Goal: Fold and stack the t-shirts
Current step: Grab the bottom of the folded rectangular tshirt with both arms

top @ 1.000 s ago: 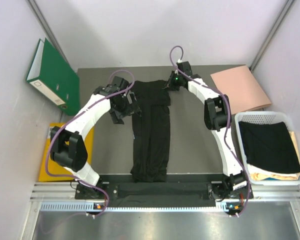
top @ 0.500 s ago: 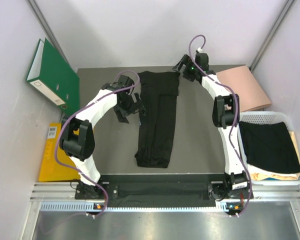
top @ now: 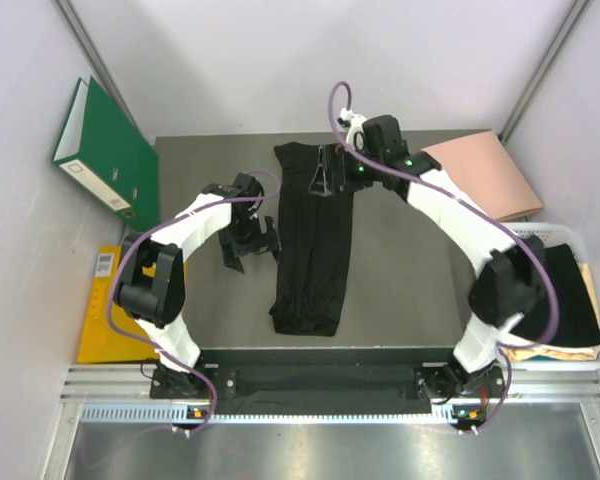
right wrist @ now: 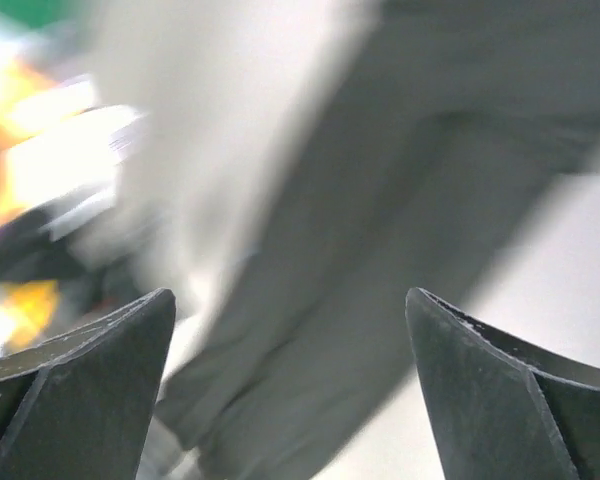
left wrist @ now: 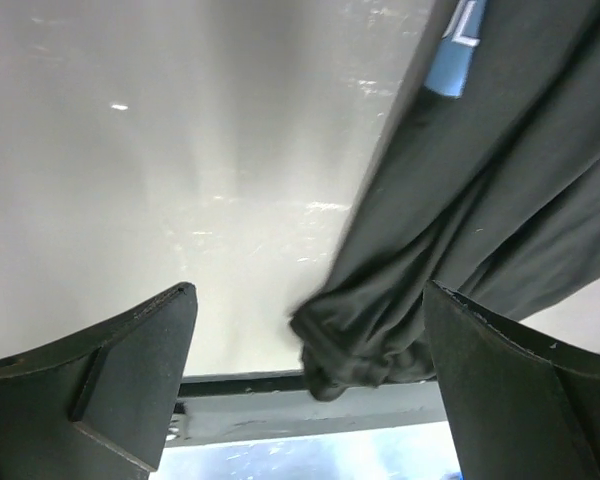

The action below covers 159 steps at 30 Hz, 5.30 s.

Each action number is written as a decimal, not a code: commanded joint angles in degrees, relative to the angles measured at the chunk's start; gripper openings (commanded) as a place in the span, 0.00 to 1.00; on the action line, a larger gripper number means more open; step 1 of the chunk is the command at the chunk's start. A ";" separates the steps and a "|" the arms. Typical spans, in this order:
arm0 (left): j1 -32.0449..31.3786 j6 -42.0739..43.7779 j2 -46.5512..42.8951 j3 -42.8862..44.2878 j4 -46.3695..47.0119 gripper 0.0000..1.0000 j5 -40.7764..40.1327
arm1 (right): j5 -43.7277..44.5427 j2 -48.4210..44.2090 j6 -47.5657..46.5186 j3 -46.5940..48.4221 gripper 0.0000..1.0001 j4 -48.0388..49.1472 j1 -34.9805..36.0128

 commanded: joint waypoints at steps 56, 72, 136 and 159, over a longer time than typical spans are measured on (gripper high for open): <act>0.63 -15.73 -27.06 -31.90 9.39 0.99 12.79 | -34.72 10.43 17.62 -20.46 0.47 -5.71 25.97; 0.72 -14.59 -29.70 -29.09 10.97 0.99 13.76 | -26.29 16.93 14.01 -8.69 0.11 -11.16 25.88; -39.53 -3.78 -3.42 -7.20 2.27 0.42 -20.35 | -16.00 -4.34 -1.99 -24.06 0.71 -17.75 -20.35; -39.63 -7.99 -4.55 -1.15 -5.98 0.00 -28.07 | -15.73 -5.39 -1.90 -27.05 0.71 -16.52 -20.96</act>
